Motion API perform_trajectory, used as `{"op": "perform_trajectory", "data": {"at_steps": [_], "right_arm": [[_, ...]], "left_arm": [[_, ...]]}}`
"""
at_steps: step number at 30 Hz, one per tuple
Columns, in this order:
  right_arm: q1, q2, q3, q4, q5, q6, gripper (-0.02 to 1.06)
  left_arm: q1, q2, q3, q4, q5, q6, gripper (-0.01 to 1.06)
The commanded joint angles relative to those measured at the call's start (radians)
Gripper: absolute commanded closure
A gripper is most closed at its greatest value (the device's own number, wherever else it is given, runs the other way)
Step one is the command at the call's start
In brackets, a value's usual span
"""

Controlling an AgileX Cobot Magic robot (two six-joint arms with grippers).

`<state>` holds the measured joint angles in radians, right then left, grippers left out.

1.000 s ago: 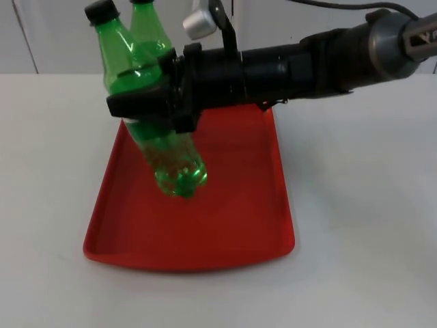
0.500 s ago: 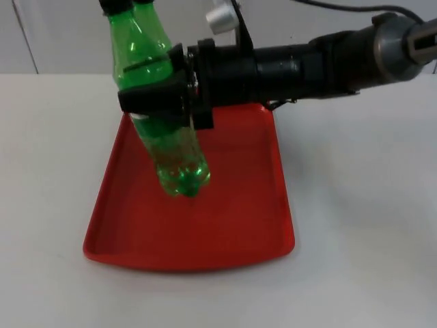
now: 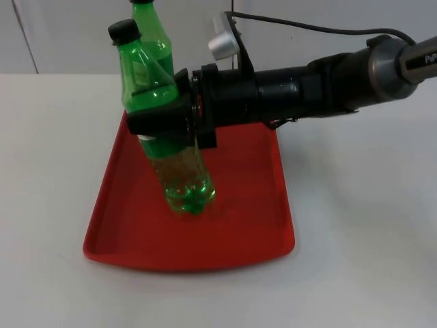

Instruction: Place the bottle upright on the tray.

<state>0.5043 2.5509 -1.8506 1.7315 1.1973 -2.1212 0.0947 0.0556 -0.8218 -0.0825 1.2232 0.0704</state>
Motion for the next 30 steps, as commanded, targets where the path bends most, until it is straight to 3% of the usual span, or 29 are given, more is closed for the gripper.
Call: {"op": "perform_trajectory", "data": {"at_steps": [1,11,17,22,26,30], "right_arm": [[0.002,-0.006,-0.003,0.013,0.024,-0.727,1.05],[0.002,-0.006,-0.003,0.013,-0.001,-0.72,1.04],[0.011,-0.006,-0.003,0.013,-0.028,-0.829,1.04],[0.051,-0.004,-0.003,0.013,-0.159,-0.829,1.04],[0.052,-0.004,-0.003,0.013,-0.096,-0.826,1.04],[0.038,-0.004,-0.003,0.013,-0.096,-0.769,0.98]], "left_arm": [[-0.004,-0.005,0.001,-0.014,-0.002,0.004,0.2],[-0.004,-0.005,0.001,-0.014,-0.002,0.004,0.2],[-0.004,-0.005,0.001,-0.014,-0.002,0.021,0.2],[-0.004,-0.005,0.001,-0.014,-0.002,0.021,0.2],[-0.004,-0.005,0.001,-0.014,-0.002,0.022,0.2],[-0.004,-0.005,-0.001,-0.014,-0.002,0.022,0.2]]}}
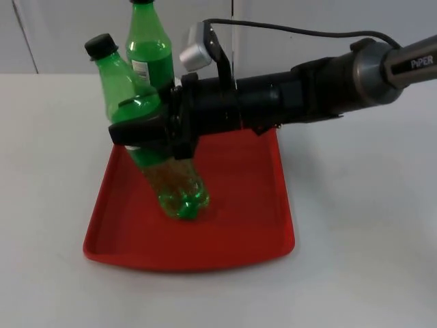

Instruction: Place the bottle upright on the tray.

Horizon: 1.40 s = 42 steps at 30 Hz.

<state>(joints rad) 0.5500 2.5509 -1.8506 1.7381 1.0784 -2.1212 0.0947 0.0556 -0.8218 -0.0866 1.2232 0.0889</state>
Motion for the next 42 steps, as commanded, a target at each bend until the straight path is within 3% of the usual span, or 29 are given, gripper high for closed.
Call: {"op": "perform_trajectory", "data": {"at_steps": [1,4,5,8,10,16,23,26,30,34,42], "right_arm": [[-0.013,-0.004,-0.003,0.006,0.021,-0.748,0.93],[-0.029,-0.004,-0.003,0.006,0.035,-0.692,0.69],[-0.029,-0.004,-0.003,0.006,0.035,-0.692,0.69],[-0.032,-0.004,-0.003,0.006,0.044,-0.632,0.49],[-0.032,-0.004,-0.003,0.006,0.051,-0.6,0.44],[-0.047,-0.006,-0.003,0.003,0.096,-0.52,0.39],[-0.079,-0.047,-0.003,-0.19,0.076,-0.296,0.39],[-0.083,-0.057,-0.003,-0.244,0.076,-0.246,0.39],[-0.083,-0.057,-0.003,-0.252,0.076,-0.214,0.36],[-0.083,-0.057,-0.003,-0.25,0.066,-0.176,0.23],[-0.083,-0.057,-0.003,-0.257,0.041,-0.103,0.2]], "left_arm": [[-0.004,-0.005,-0.001,-0.012,-0.002,0.004,0.2],[-0.004,-0.005,-0.001,-0.012,-0.002,0.007,0.2],[-0.004,-0.005,-0.001,-0.012,-0.002,0.007,0.2],[-0.004,-0.005,-0.001,-0.012,-0.002,0.012,0.2],[-0.004,-0.005,-0.001,-0.012,-0.002,0.012,0.2],[-0.004,-0.005,-0.001,-0.014,-0.002,0.012,0.2],[-0.004,-0.005,-0.001,-0.018,-0.002,0.017,0.2],[-0.004,-0.005,-0.001,-0.018,-0.002,0.024,0.2],[-0.004,-0.005,-0.001,-0.02,-0.002,0.031,0.2],[-0.004,-0.005,-0.001,-0.029,-0.002,0.031,0.2],[-0.004,-0.005,-0.001,-0.033,-0.002,0.034,0.2]]}}
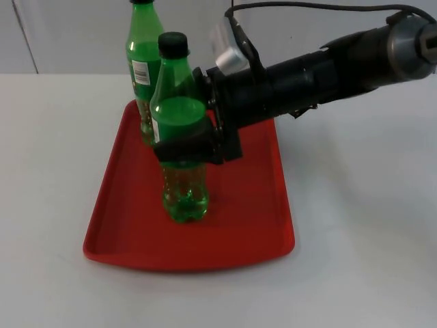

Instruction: Place the bottle upright on the tray.

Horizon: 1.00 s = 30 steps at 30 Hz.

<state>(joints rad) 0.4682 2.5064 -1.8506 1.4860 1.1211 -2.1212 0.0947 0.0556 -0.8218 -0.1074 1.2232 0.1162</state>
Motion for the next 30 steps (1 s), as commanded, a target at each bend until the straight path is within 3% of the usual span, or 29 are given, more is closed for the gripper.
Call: {"op": "perform_trajectory", "data": {"at_steps": [1,11,12,13,14,19,25,30], "right_arm": [[-0.002,-0.012,-0.003,-0.005,-0.001,-0.103,0.2],[-0.002,-0.012,-0.003,-0.02,-0.003,-0.11,0.18],[-0.002,-0.012,-0.003,-0.023,-0.003,-0.11,0.13],[-0.005,-0.012,-0.003,-0.027,-0.003,-0.11,0.02],[-0.005,-0.012,-0.003,-0.027,-0.003,-0.11,-0.01],[-0.005,-0.012,-0.003,-0.08,-0.027,-0.11,-0.01],[-0.005,-0.012,-0.003,-0.138,-0.11,0.012,-0.01],[-0.007,-0.017,-0.003,-0.21,-0.12,0.057,-0.01]], "left_arm": [[-0.004,-0.005,-0.001,-0.012,-0.002,0.008,0.2],[-0.004,-0.005,-0.001,-0.012,-0.002,0.01,0.2],[-0.004,-0.005,-0.001,-0.012,-0.002,0.01,0.2],[-0.004,-0.005,-0.001,-0.012,-0.002,0.01,0.2],[-0.004,-0.005,-0.001,-0.012,-0.002,0.01,0.2],[-0.004,-0.005,-0.001,-0.012,-0.002,0.01,0.2],[-0.004,-0.005,-0.001,-0.012,-0.002,0.018,0.2],[-0.004,-0.005,-0.001,-0.012,-0.002,0.024,0.2]]}}
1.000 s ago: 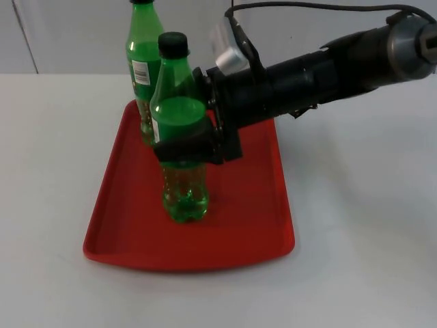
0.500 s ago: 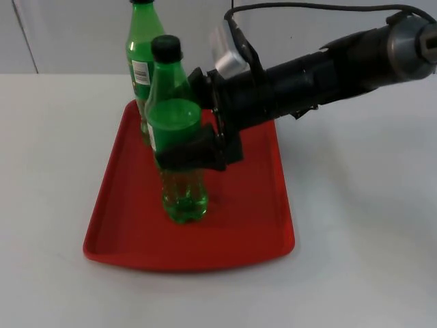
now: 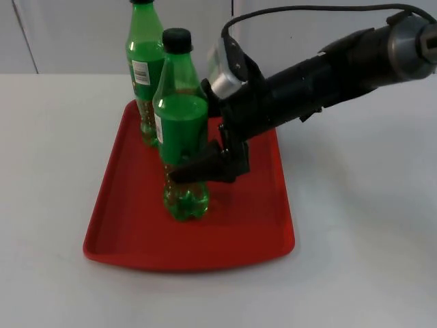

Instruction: Place the bottle upright on the tray.

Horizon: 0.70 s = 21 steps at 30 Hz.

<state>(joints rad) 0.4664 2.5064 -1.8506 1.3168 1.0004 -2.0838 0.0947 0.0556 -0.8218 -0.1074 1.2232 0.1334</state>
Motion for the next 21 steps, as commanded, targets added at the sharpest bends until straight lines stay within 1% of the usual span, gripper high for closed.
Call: {"op": "perform_trajectory", "data": {"at_steps": [1,3,7,9,11,12,14,16,17,19,20,21], "right_arm": [[-0.005,-0.02,-0.003,-0.072,0.003,0.025,-0.01],[-0.005,-0.022,-0.003,-0.087,0.011,0.029,-0.01],[-0.005,-0.022,-0.003,-0.085,0.029,0.029,-0.01],[-0.005,-0.022,-0.003,-0.087,0.03,0.053,-0.01],[-0.014,-0.022,-0.003,-0.113,-0.003,0.08,-0.01],[-0.014,-0.022,-0.003,-0.113,-0.003,0.08,-0.01],[-0.024,-0.022,-0.003,-0.151,-0.006,0.109,-0.01],[-0.035,-0.022,-0.003,-0.183,0.018,0.146,-0.01],[-0.035,-0.022,-0.003,-0.183,0.018,0.146,-0.01],[-0.046,-0.024,-0.003,-0.232,0.075,0.168,-0.01],[-0.049,-0.027,-0.003,-0.272,0.104,0.177,-0.01],[-0.049,-0.027,-0.003,-0.272,0.104,0.177,-0.01]], "left_arm": [[-0.004,-0.005,-0.001,-0.012,-0.002,0.007,0.2],[-0.004,-0.005,-0.001,-0.012,-0.002,0.009,0.2],[-0.004,-0.005,-0.001,-0.012,-0.002,0.019,0.2],[-0.004,-0.005,-0.001,-0.012,-0.002,0.019,0.2],[-0.004,-0.005,-0.001,-0.012,-0.002,0.019,0.2],[-0.004,-0.005,-0.001,-0.012,-0.002,0.019,0.2],[-0.004,-0.005,-0.001,-0.012,-0.002,0.019,0.2],[-0.004,-0.005,-0.001,-0.012,-0.002,0.019,0.2],[-0.004,-0.005,-0.001,-0.012,-0.002,0.019,0.2],[-0.004,-0.005,-0.001,-0.012,-0.002,0.019,0.2],[-0.004,-0.005,-0.001,-0.012,-0.002,0.019,0.2],[-0.004,-0.005,-0.001,-0.012,-0.002,0.019,0.2]]}}
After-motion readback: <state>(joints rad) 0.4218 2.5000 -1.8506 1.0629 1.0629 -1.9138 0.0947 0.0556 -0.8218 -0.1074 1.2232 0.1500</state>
